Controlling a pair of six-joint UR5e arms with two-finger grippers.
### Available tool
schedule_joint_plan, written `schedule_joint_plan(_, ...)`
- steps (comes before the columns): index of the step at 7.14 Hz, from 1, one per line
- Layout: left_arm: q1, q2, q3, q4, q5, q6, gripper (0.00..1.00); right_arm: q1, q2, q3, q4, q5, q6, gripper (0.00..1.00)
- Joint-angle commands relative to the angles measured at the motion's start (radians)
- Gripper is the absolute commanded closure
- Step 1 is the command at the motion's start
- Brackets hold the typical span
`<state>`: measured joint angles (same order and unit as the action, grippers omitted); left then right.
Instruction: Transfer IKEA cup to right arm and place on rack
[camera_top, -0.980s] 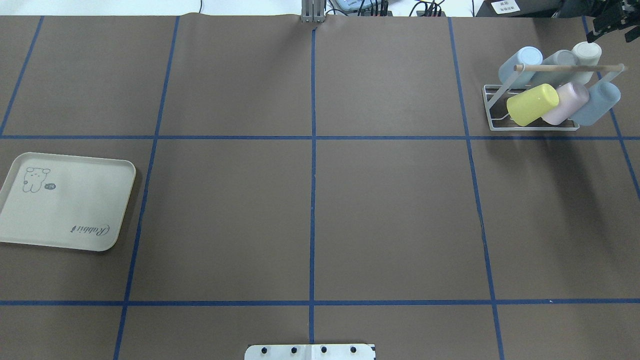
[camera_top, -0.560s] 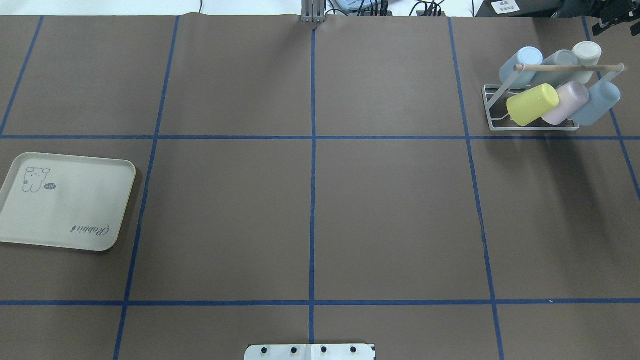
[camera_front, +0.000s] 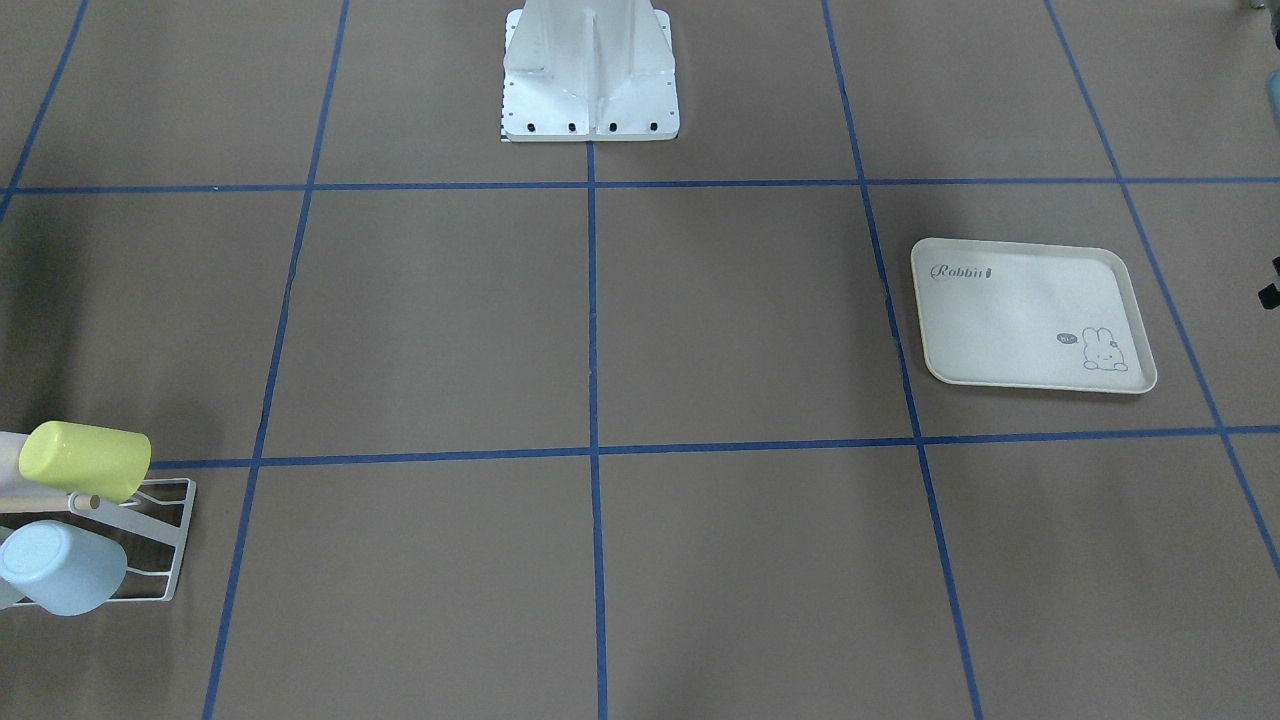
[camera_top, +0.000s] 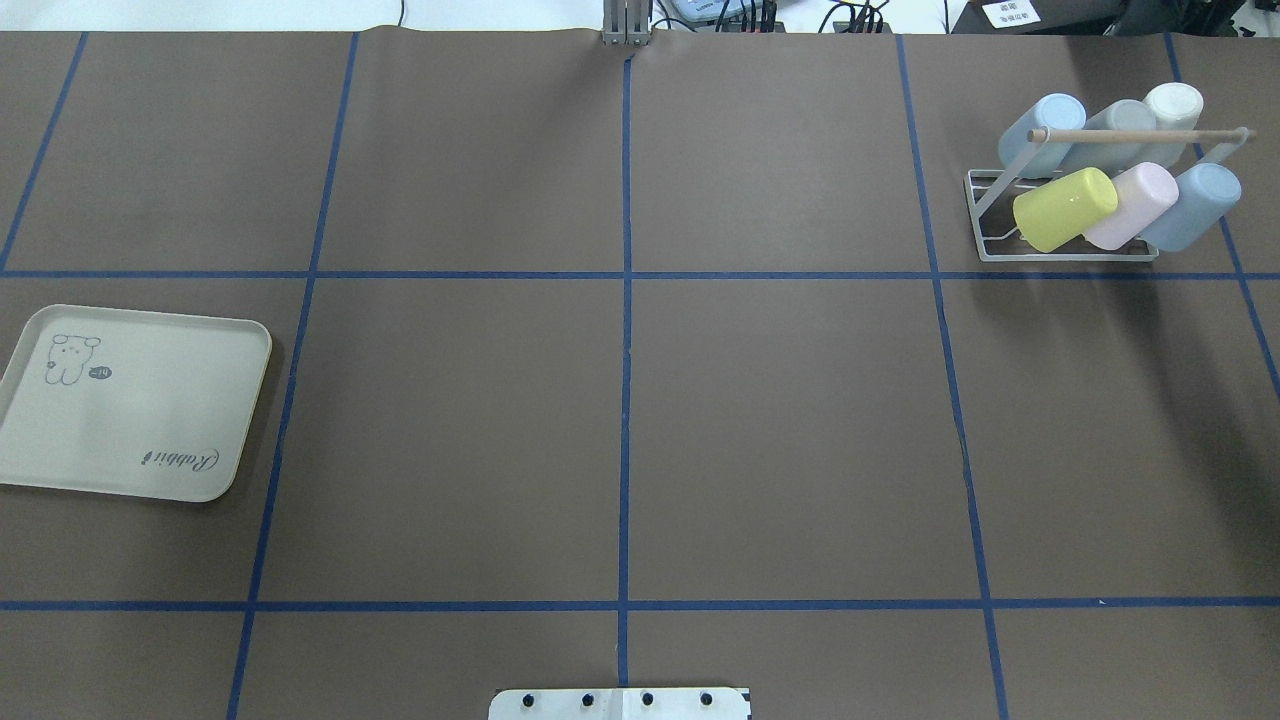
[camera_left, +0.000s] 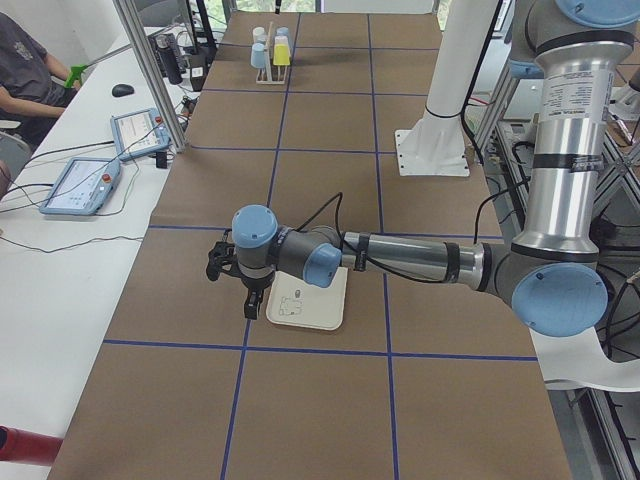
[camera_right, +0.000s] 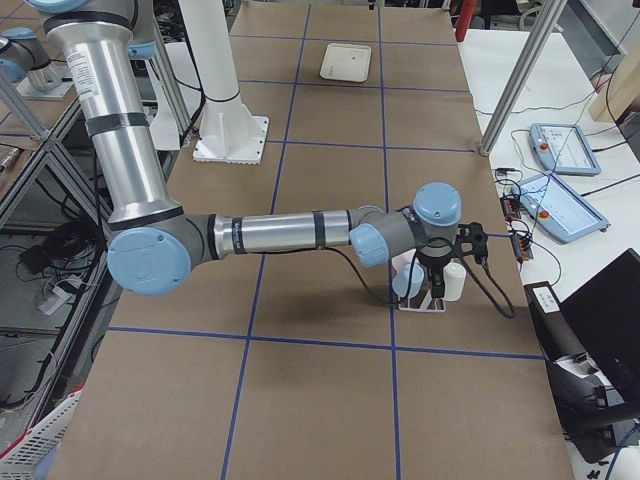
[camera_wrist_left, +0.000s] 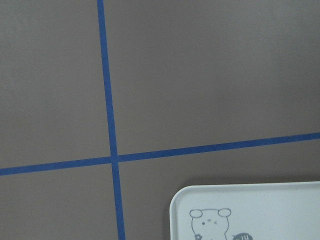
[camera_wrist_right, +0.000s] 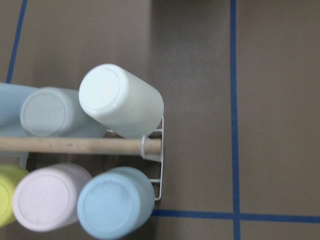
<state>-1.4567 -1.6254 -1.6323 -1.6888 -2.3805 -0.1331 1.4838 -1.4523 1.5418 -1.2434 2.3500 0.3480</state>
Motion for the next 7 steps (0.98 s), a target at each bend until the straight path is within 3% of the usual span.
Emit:
schedule_joint_plan(1,-0.007,-0.007,-0.041,0.110,-0.011,0.030,0.00,-0.035,-0.066,0.139,-0.147,-0.009,-0.003,0.01)
schedule_joint_plan(3,-0.028,-0.007,-0.124,0.254,-0.003,0.044,0.00,-0.043,-0.109,0.284,-0.320,-0.009,-0.042,0.01)
schedule_joint_plan(5,-0.036,-0.014,-0.077,0.261,0.019,0.180,0.00,-0.047,-0.158,0.293,-0.346,-0.011,-0.108,0.01)
schedule_joint_plan(7,-0.034,-0.001,-0.080,0.235,0.037,0.182,0.00,-0.030,-0.178,0.262,-0.341,0.011,-0.112,0.01)
